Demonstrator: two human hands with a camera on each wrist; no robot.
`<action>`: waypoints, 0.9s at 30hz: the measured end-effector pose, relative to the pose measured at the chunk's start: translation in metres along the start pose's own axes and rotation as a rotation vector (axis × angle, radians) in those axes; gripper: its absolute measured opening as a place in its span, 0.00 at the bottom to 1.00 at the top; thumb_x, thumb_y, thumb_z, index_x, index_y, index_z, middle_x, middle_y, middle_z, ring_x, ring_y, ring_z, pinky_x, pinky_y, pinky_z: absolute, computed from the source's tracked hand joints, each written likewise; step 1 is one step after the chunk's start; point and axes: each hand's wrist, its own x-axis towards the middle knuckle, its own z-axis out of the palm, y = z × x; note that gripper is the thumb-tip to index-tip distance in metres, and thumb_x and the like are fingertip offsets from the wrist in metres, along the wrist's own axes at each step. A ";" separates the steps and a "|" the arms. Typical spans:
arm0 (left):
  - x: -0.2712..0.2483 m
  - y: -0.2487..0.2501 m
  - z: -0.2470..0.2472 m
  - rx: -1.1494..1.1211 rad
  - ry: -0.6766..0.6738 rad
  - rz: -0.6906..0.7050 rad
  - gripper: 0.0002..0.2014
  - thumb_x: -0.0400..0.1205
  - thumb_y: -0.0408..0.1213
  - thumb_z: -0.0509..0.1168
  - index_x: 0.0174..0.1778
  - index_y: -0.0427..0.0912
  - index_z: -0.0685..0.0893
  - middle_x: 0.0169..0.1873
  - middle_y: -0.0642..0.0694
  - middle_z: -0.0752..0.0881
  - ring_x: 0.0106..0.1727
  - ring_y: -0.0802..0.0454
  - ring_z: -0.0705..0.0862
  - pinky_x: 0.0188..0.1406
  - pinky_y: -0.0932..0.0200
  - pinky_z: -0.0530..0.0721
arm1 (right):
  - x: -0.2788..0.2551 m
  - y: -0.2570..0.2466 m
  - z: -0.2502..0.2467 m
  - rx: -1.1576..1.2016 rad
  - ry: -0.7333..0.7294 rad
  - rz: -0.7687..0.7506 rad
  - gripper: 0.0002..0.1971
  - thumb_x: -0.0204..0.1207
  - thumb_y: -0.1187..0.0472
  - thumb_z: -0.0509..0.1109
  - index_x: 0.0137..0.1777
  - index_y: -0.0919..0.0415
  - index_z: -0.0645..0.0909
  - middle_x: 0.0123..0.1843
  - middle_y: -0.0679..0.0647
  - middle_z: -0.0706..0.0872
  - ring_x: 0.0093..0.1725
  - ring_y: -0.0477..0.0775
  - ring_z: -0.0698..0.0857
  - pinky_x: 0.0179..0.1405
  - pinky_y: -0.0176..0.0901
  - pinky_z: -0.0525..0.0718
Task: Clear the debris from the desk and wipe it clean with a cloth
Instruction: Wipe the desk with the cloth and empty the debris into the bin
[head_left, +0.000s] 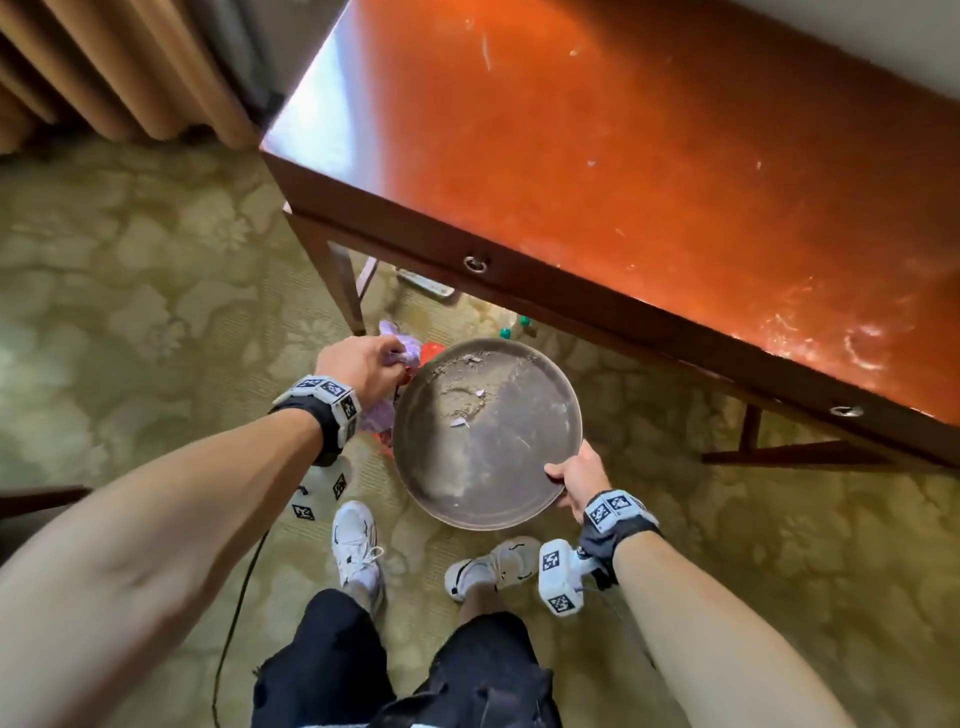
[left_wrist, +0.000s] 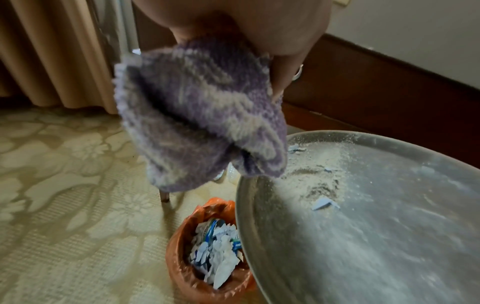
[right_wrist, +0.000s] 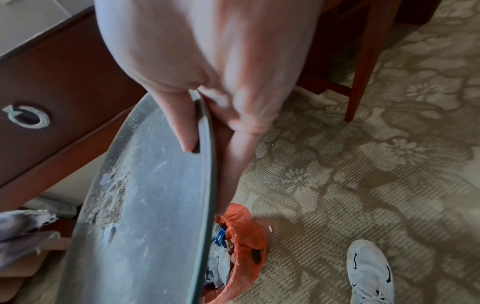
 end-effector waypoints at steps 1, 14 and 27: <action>0.003 -0.009 0.006 -0.005 -0.017 0.001 0.11 0.81 0.49 0.63 0.55 0.52 0.86 0.52 0.45 0.89 0.56 0.41 0.86 0.48 0.53 0.81 | 0.003 -0.001 0.010 -0.009 0.017 0.000 0.27 0.75 0.76 0.65 0.69 0.52 0.74 0.62 0.57 0.85 0.60 0.66 0.84 0.49 0.63 0.88; 0.041 -0.083 0.088 -0.063 -0.191 -0.025 0.13 0.81 0.50 0.62 0.60 0.55 0.84 0.55 0.46 0.88 0.56 0.41 0.86 0.50 0.50 0.83 | 0.056 -0.012 0.085 -0.128 0.185 0.011 0.20 0.76 0.74 0.65 0.62 0.53 0.73 0.56 0.57 0.84 0.51 0.65 0.85 0.30 0.48 0.84; 0.059 -0.107 0.133 -0.253 -0.305 -0.082 0.28 0.81 0.57 0.65 0.75 0.48 0.75 0.66 0.39 0.84 0.63 0.37 0.83 0.60 0.45 0.82 | 0.082 -0.031 0.132 -0.542 0.193 -0.182 0.18 0.83 0.64 0.58 0.72 0.60 0.71 0.68 0.65 0.81 0.65 0.68 0.80 0.63 0.53 0.77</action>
